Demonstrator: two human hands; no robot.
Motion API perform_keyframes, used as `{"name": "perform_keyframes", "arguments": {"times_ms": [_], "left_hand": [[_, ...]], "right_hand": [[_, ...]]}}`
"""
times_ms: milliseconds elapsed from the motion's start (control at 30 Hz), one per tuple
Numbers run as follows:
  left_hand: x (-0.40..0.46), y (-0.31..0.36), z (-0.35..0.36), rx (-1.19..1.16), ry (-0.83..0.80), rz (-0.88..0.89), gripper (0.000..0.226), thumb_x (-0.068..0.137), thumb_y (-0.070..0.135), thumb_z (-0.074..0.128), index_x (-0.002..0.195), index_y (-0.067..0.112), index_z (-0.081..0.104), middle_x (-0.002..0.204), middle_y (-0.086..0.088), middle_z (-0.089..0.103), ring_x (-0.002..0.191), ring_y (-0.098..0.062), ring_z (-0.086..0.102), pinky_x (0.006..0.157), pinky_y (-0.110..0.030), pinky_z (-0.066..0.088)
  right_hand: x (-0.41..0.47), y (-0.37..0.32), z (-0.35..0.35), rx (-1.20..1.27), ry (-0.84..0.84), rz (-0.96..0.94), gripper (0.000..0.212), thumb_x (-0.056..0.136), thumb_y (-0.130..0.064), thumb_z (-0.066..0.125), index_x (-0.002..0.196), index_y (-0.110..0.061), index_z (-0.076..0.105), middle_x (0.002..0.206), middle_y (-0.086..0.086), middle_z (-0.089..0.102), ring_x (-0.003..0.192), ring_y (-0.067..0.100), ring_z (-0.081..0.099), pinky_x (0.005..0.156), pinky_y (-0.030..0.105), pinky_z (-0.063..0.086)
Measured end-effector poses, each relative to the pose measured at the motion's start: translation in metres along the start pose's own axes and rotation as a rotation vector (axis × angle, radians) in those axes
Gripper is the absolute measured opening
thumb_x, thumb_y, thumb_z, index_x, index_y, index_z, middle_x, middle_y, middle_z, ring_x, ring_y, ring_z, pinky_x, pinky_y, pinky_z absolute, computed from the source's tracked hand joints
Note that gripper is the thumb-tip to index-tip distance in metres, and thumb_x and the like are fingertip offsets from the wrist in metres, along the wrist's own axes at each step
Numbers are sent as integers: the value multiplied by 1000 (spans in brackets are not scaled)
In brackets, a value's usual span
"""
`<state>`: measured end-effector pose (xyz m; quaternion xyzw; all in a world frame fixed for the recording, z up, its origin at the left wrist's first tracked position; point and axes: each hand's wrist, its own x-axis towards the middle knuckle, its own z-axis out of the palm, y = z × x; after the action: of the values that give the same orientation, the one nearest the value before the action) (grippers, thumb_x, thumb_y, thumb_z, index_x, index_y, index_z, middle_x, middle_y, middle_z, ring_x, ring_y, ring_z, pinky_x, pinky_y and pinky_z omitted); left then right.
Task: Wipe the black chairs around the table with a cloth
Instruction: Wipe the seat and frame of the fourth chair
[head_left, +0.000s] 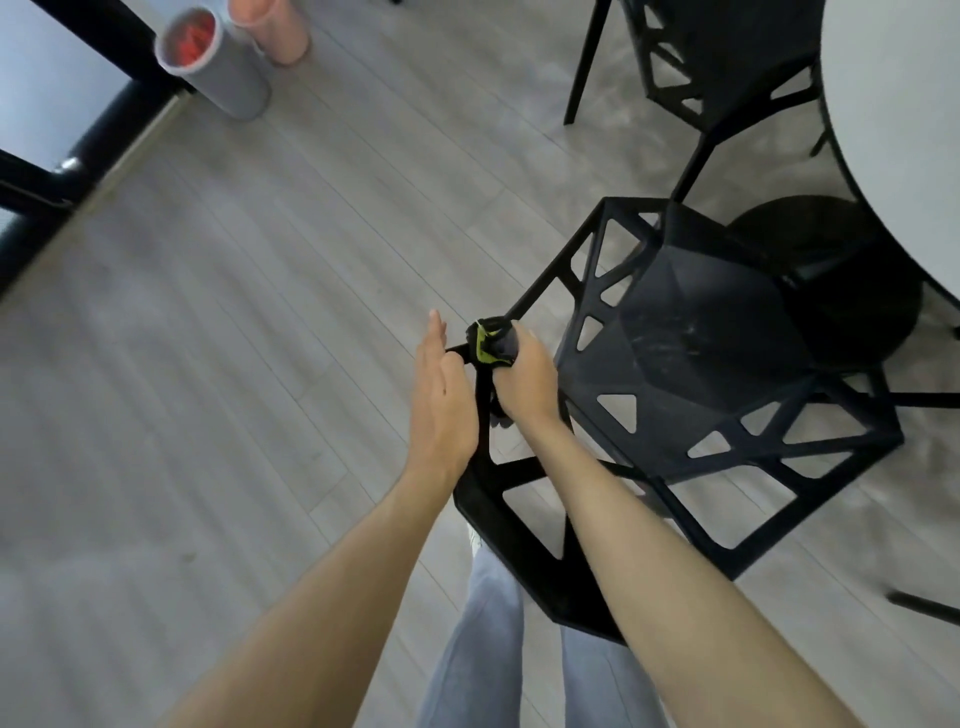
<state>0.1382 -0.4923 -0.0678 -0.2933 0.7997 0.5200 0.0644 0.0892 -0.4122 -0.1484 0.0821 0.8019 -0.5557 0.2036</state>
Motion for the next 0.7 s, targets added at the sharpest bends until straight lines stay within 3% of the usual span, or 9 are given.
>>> {"name": "perform_keyframes", "arguments": {"times_ms": [100, 200, 300, 533, 633, 700], "left_hand": [[-1, -2, 0, 37, 9, 5, 61, 106, 31, 21, 166, 28, 15, 170, 9, 25, 151, 3, 23, 117, -10, 17], [-1, -2, 0, 52, 9, -6, 65, 102, 37, 20, 166, 28, 15, 170, 9, 25, 152, 2, 24, 123, -19, 19], [1, -2, 0, 79, 10, -14, 62, 105, 33, 20, 166, 28, 15, 169, 8, 25, 152, 2, 24, 125, -22, 20], [1, 1, 0, 170, 0, -16, 61, 106, 33, 19, 167, 25, 15, 169, 11, 23, 145, 12, 27, 103, 5, 16], [0, 2, 0, 180, 4, -9, 69, 100, 41, 17, 167, 25, 14, 170, 8, 23, 151, 3, 24, 116, -9, 19], [-1, 3, 0, 174, 1, -13, 69, 99, 41, 16, 167, 25, 15, 170, 7, 24, 153, 0, 23, 126, -24, 19]], "right_hand": [[7, 7, 7, -5, -4, 8, 24, 92, -8, 58, 98, -30, 64, 96, -7, 69, 91, 12, 66, 81, 43, 59], [-18, 15, -13, 42, -111, -14, 14, 94, -12, 63, 97, -25, 66, 91, -4, 70, 84, 12, 69, 75, 44, 60], [-37, 14, -27, 39, -196, -120, 29, 86, 2, 63, 100, -23, 68, 95, -5, 67, 90, 11, 67, 77, 41, 59], [21, 8, -3, -169, -21, -147, 34, 83, 4, 54, 83, -30, 52, 86, -7, 57, 82, 17, 60, 63, 36, 50], [35, 9, -9, -266, -42, -153, 31, 86, 5, 49, 85, -25, 57, 85, -5, 57, 73, 14, 59, 56, 22, 42], [30, 15, -19, -314, -82, -146, 27, 90, 4, 51, 90, -21, 62, 88, -3, 63, 72, 10, 59, 58, 21, 42]]}}
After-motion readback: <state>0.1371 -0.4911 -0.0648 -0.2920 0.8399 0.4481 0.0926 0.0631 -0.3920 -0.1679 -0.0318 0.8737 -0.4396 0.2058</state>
